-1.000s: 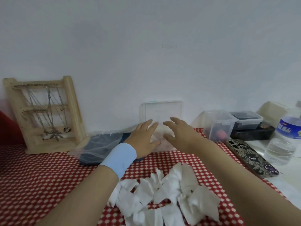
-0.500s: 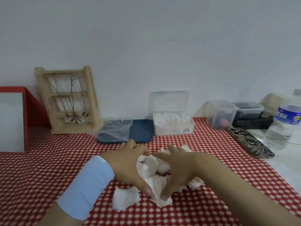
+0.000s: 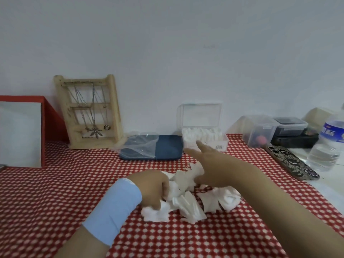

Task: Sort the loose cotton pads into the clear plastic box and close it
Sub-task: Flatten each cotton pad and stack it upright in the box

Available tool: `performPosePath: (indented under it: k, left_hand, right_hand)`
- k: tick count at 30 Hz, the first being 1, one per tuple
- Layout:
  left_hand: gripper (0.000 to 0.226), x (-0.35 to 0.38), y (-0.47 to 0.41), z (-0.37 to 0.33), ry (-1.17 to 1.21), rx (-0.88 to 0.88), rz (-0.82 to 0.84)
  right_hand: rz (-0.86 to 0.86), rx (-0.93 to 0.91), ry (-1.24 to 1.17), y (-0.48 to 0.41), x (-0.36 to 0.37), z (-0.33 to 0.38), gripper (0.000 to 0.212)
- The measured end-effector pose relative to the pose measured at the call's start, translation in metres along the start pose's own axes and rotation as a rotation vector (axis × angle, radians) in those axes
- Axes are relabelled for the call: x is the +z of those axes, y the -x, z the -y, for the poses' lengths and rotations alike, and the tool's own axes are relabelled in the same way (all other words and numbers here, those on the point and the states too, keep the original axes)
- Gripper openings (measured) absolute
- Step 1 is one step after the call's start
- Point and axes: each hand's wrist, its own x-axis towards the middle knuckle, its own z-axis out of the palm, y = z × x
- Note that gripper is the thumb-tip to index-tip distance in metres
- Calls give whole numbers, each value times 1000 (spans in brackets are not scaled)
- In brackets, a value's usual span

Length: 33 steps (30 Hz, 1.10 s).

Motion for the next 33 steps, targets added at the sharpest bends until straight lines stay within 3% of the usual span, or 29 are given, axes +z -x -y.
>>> performPosePath:
  k: [3,4,6,9,14,18,22,23,25,26,28,33]
  left_hand:
    - [26,-9,-7,7,114,41,-185]
    - [26,-11,-9,10,159,50,-232]
    - [26,-12,-12,14,245,59,-284]
    - [26,-14,-17,15,297,59,-301]
    - [22,-29,-25,15,342,78,-310]
    - [18,-51,-37,17,438,97,-286]
    - [10,-67,-55,16,599,73,-312]
    - [10,-69,-62,16,627,66,-323]
    - [9,-70,-71,16,678,60,-340]
    - [8,-70,-76,16,712,59,-348]
    - [8,-69,-86,16,816,66,-361]
    - [9,-63,-98,14,985,104,-379]
  right_hand:
    - [-242,-77,114,17,-7,17,39]
    - [-229,-78,133,22,-7,24,41]
    - [-33,-41,152,30,-2,38,58]
    - [155,-28,211,26,15,47,53]
    - [-25,-23,72,9,4,24,45]
    - [-112,-13,-254,1,-29,1,10]
    - [-111,46,-245,-25,-38,-14,6]
    - [-52,56,-196,-36,-35,-18,14]
    - [106,64,-112,-48,-29,-20,56]
    - [169,71,-139,-51,-29,-20,64]
    - [193,36,-243,-55,-37,-24,59]
    - [-27,-5,-390,-62,-60,-34,42]
